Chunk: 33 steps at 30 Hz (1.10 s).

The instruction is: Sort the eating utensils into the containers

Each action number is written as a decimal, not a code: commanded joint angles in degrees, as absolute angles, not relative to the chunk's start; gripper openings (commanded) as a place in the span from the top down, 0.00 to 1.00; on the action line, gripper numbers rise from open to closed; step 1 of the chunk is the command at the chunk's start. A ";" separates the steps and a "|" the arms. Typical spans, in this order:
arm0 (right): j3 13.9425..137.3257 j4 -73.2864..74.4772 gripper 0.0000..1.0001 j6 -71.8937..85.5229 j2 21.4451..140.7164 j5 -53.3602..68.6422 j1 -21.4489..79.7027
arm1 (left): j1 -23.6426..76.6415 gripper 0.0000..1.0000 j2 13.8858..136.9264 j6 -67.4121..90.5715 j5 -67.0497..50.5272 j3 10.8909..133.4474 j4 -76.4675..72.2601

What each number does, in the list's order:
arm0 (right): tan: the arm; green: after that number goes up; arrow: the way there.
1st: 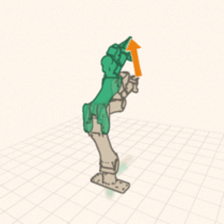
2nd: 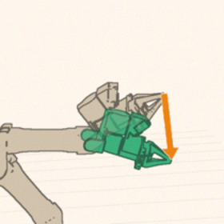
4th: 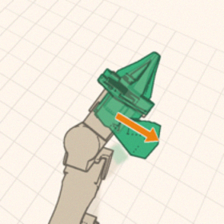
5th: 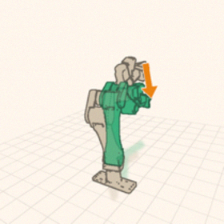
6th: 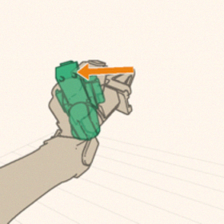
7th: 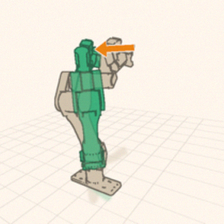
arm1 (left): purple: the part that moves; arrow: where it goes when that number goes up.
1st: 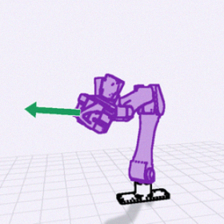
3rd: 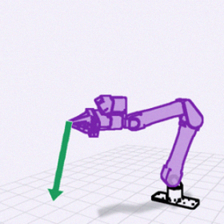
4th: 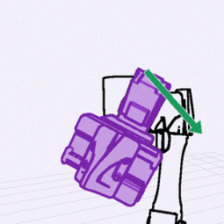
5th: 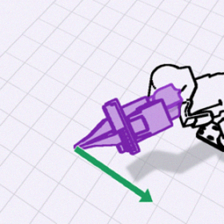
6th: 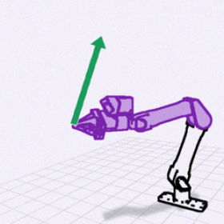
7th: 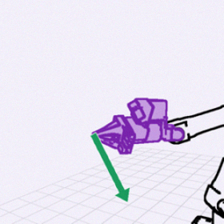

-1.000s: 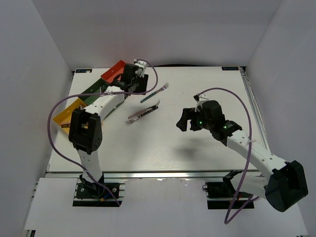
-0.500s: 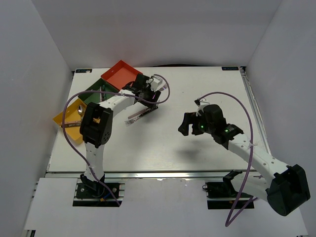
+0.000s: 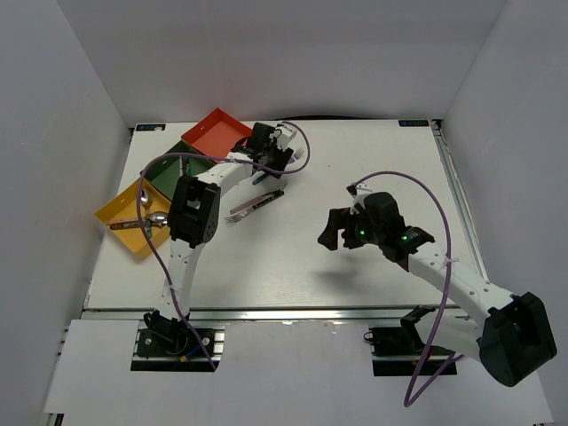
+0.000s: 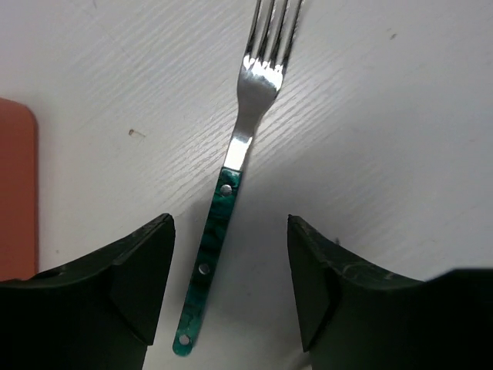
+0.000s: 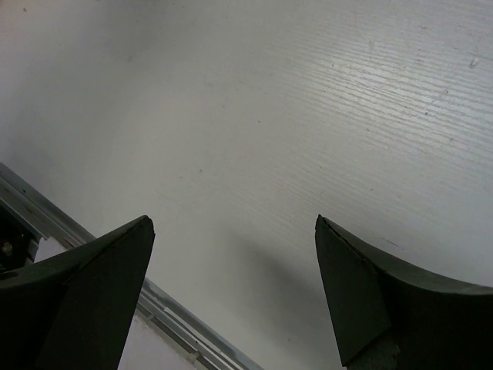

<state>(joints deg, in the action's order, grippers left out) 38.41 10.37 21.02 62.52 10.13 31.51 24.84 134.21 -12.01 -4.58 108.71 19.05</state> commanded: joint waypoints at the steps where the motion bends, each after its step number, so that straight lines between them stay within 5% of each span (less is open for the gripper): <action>1: 38.14 7.65 0.11 21.36 63.01 12.30 31.38 | 22.77 0.32 136.22 -12.75 -4.92 113.72 21.62; 7: 38.32 7.56 0.11 21.09 63.63 13.09 31.46 | 21.18 0.36 139.13 -11.34 -7.38 113.81 18.98; 12: 39.02 7.82 0.11 21.01 63.81 12.92 31.46 | 21.18 0.78 141.16 -12.13 -10.37 114.53 21.62; 19: 39.11 7.82 0.11 21.62 63.63 13.01 31.55 | 21.36 0.99 138.43 -11.16 -13.00 114.52 20.04; 24: 39.02 7.82 0.11 22.06 63.81 13.01 31.55 | 21.71 1.00 132.12 -3.81 -8.02 115.93 17.50; 28: 39.02 7.82 0.11 22.32 63.90 13.10 31.73 | 19.62 1.00 125.69 6.22 10.35 115.29 15.44; 33: 38.76 7.65 0.11 22.41 64.33 13.18 31.90 | 13.28 1.00 127.96 14.67 13.01 123.21 21.88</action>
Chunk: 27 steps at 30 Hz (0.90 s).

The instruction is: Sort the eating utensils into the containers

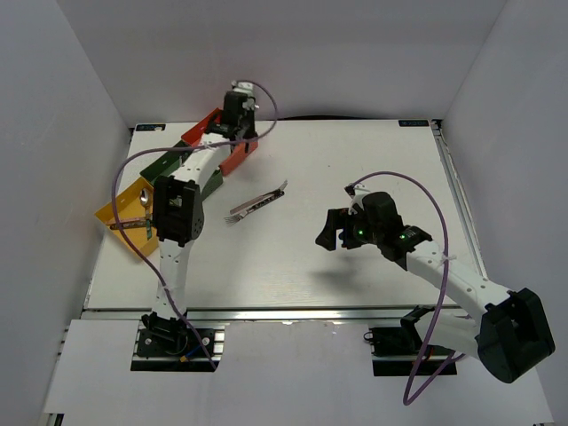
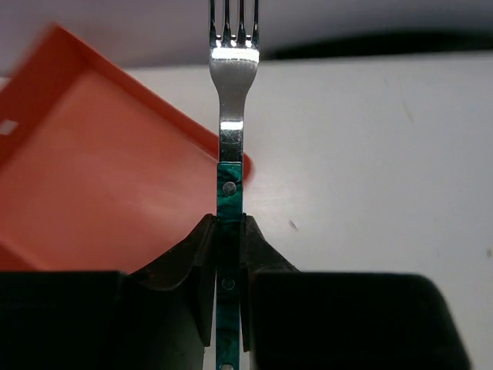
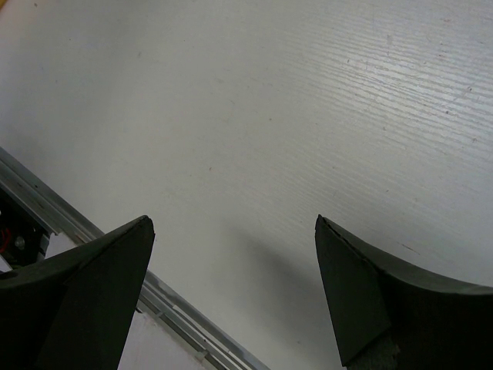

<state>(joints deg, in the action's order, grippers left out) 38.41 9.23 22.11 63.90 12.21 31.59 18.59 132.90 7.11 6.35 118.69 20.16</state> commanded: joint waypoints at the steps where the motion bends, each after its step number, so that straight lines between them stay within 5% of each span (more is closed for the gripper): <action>1: 38.67 7.56 0.11 22.50 64.34 13.27 31.90 | 13.27 1.00 128.66 15.03 13.01 124.27 23.62; 18: 39.64 8.26 0.11 22.85 65.39 13.09 32.61 | 6.50 0.98 136.40 18.89 2.29 126.56 21.09; 27: 40.08 9.84 0.11 22.41 64.34 12.13 32.96 | 6.50 0.42 134.40 20.48 3.42 122.96 20.30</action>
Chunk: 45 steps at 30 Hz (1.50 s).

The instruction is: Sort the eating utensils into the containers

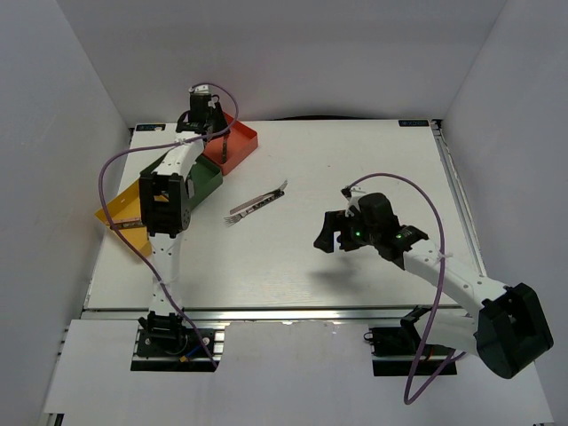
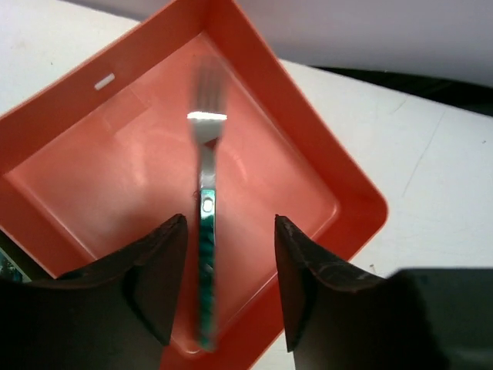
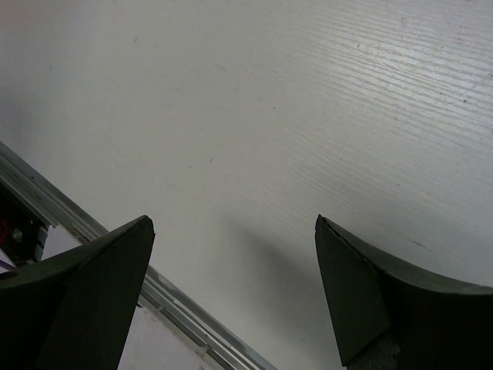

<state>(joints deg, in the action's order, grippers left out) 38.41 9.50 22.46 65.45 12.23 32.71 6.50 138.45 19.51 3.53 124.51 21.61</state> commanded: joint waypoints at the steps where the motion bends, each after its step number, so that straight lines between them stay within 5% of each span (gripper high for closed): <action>1: 40.08 9.84 0.11 22.41 64.34 12.13 32.96 | 6.50 0.40 133.69 20.39 3.25 122.52 20.04; 6: 39.64 9.58 0.11 22.68 63.37 12.39 33.05 | 6.59 0.27 128.15 20.57 4.05 118.22 19.25; 12: 39.46 10.63 0.11 22.15 61.17 10.81 32.96 | 12.38 0.18 119.62 8.91 -9.65 108.46 18.27; 20: 37.71 12.92 0.11 21.97 56.08 10.11 32.96 | 24.16 0.34 119.18 -16.34 -13.28 99.94 34.01; 25: 36.48 14.06 0.11 22.15 53.36 9.67 33.05 | 25.05 0.65 118.92 -15.91 -14.76 96.69 35.95; 31: 35.68 14.50 0.11 22.06 52.03 9.75 32.96 | 25.14 0.52 114.79 -15.47 -14.33 93.52 33.48; 45: 34.89 13.27 0.11 22.24 52.21 10.81 33.05 | 24.17 0.56 119.35 -18.90 -10.72 94.92 37.89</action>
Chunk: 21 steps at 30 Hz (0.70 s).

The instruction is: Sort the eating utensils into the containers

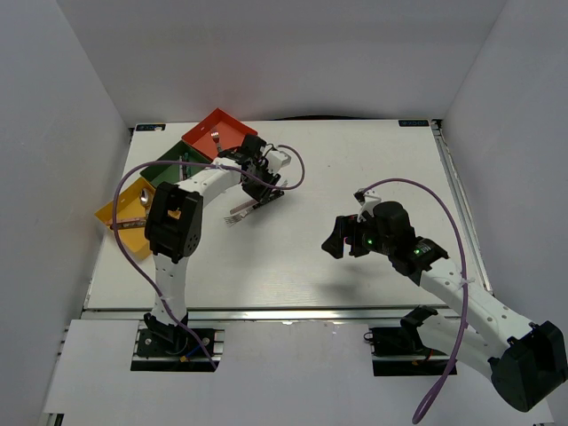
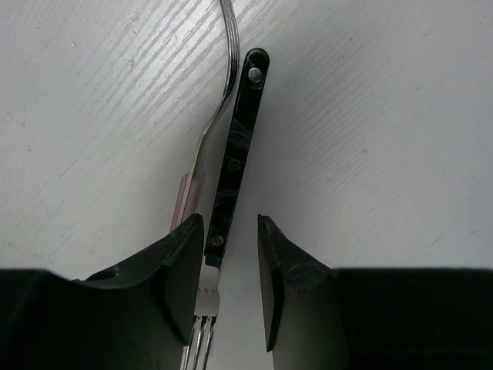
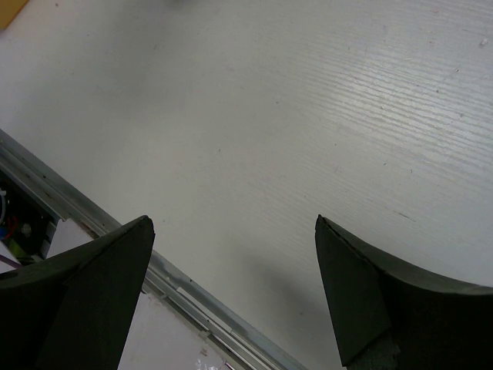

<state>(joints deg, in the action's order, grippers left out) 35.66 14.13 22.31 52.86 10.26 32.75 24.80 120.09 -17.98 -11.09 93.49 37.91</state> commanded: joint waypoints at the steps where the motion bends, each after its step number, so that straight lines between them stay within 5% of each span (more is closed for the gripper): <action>1: 34.89 13.36 0.11 22.24 52.21 10.98 32.96 | 24.00 0.56 119.44 -18.81 -10.81 94.75 37.71; 21: 34.72 12.83 0.11 21.89 53.52 11.25 33.05 | 21.88 0.58 124.27 -17.40 -13.98 94.92 33.58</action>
<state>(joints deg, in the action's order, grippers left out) 34.59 14.02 22.31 53.39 10.61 32.75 21.91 123.15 -17.52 -12.58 93.60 34.72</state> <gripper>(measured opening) 0.894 0.424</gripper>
